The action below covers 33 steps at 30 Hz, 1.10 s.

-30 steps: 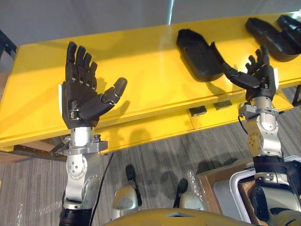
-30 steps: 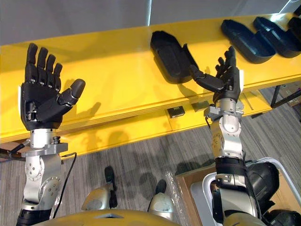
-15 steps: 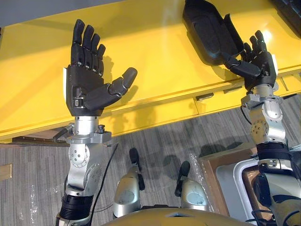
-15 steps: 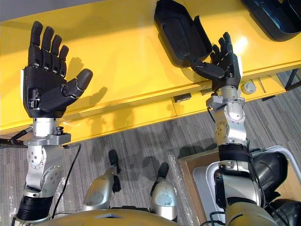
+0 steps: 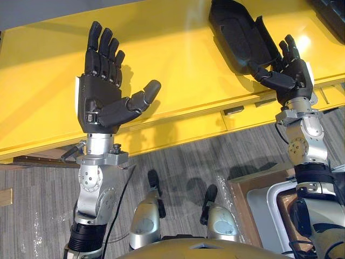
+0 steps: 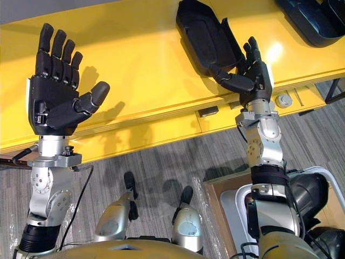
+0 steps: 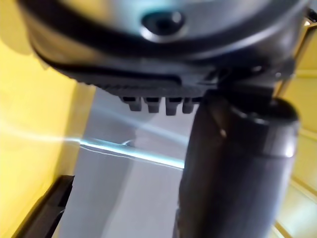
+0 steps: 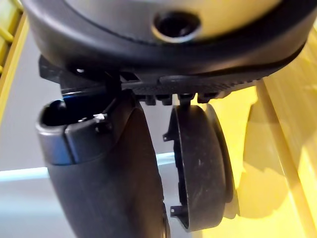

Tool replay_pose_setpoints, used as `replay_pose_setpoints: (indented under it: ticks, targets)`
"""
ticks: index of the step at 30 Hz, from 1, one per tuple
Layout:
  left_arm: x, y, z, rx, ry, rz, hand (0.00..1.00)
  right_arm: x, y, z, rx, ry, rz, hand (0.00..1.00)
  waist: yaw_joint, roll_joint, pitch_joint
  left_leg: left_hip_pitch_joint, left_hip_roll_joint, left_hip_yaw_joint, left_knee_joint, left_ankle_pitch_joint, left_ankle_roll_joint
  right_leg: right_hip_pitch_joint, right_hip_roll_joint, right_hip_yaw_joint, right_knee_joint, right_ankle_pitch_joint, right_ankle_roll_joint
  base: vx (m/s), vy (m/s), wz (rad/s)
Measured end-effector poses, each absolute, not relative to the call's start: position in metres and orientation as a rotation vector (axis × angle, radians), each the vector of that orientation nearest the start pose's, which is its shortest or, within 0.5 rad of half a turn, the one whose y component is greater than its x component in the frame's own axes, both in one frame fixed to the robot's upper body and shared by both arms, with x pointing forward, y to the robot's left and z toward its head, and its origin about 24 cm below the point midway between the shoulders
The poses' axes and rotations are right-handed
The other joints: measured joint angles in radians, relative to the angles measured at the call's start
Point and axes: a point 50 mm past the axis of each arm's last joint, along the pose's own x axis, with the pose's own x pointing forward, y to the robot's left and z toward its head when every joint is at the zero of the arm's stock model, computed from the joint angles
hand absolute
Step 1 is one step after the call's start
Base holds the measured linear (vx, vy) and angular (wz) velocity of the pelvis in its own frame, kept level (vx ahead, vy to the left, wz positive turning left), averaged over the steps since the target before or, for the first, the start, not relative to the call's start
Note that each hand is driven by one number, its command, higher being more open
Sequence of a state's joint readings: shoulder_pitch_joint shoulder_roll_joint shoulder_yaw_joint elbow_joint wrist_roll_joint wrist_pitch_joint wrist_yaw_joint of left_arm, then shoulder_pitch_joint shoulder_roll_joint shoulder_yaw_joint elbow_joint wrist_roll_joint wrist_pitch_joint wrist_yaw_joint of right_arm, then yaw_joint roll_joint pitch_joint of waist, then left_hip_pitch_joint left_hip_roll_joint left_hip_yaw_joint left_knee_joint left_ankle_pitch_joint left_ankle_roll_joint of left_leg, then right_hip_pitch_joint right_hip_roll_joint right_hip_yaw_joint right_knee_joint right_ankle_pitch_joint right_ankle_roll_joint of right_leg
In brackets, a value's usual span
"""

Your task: Walk over and take three plastic housings, then place them on the shelf

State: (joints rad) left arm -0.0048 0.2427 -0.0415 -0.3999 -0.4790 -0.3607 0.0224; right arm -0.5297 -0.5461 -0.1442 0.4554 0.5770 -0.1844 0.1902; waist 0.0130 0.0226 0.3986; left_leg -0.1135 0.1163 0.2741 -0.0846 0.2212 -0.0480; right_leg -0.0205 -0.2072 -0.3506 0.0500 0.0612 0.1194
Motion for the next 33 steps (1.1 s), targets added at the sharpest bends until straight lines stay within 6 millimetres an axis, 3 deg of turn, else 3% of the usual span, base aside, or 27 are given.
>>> replay_pose_setpoints:
  ticks: [24,33]
  targets:
    - [0.229,0.175,0.155,-0.270,-0.660,-0.115,1.00,0.335,-0.275,0.164,0.083,-0.369,0.070,1.00,-0.013,0.000,0.000,0.001,0.000,-0.003,0.000,0.001,-0.001,0.002,0.000,-0.002,0.001,0.000,0.000,0.00,0.000,0.00]
    - [0.229,0.176,0.155,-0.264,-0.659,-0.119,1.00,0.335,-0.274,0.164,0.067,-0.376,0.028,1.00,-0.014,0.000,0.000,0.001,0.000,-0.003,-0.001,0.001,-0.002,0.002,0.000,-0.002,0.001,0.000,0.000,0.00,0.000,0.00]
